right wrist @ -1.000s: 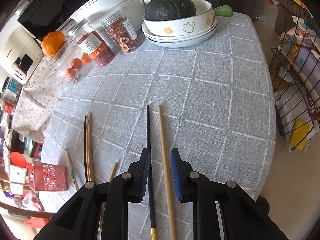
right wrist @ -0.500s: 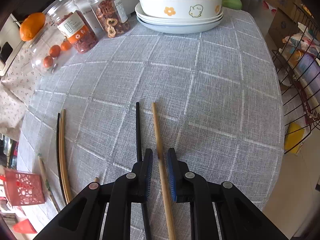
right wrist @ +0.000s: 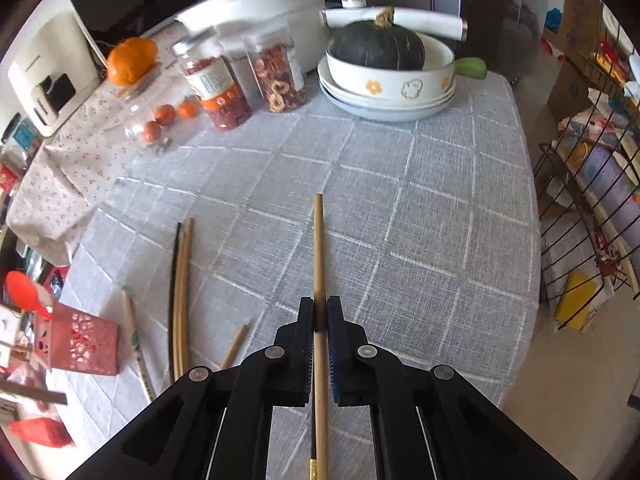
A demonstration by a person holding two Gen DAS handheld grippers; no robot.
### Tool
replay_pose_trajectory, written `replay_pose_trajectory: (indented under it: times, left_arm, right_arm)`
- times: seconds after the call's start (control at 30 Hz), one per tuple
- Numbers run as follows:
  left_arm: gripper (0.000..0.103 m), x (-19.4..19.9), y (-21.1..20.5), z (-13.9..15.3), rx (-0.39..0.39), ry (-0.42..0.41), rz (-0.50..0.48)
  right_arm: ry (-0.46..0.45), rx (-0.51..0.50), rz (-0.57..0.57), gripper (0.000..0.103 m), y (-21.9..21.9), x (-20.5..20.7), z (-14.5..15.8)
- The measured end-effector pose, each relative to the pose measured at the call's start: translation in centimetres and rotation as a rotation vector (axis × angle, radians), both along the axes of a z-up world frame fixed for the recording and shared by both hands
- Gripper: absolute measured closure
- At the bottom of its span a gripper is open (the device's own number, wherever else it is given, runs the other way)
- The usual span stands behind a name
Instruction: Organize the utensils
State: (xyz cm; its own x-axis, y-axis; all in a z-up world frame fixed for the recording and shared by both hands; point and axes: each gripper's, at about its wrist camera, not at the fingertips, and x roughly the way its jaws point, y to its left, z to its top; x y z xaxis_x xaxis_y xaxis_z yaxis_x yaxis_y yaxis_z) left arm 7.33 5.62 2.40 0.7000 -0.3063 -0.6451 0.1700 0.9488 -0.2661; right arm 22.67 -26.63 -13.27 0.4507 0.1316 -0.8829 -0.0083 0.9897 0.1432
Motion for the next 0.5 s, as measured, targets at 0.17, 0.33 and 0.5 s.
replay_pose_trajectory:
  times: [0.17,0.33,0.5]
  left_arm:
    - [0.098,0.2,1.2,0.2,-0.013,-0.011,0.044]
    - [0.098,0.4,2.2,0.2,-0.006,-0.021,0.102]
    - [0.098,0.9,3.0,0.2,-0.001,-0.027,0.143]
  right_arm:
    - [-0.105,0.021,0.026,0.097,0.1,-3.7,3.8]
    - [-0.198,0.056,0.028,0.097,0.0,-6.5,7.1]
    - [-0.298,0.086,0.02,0.097,-0.5,-8.6,10.3]
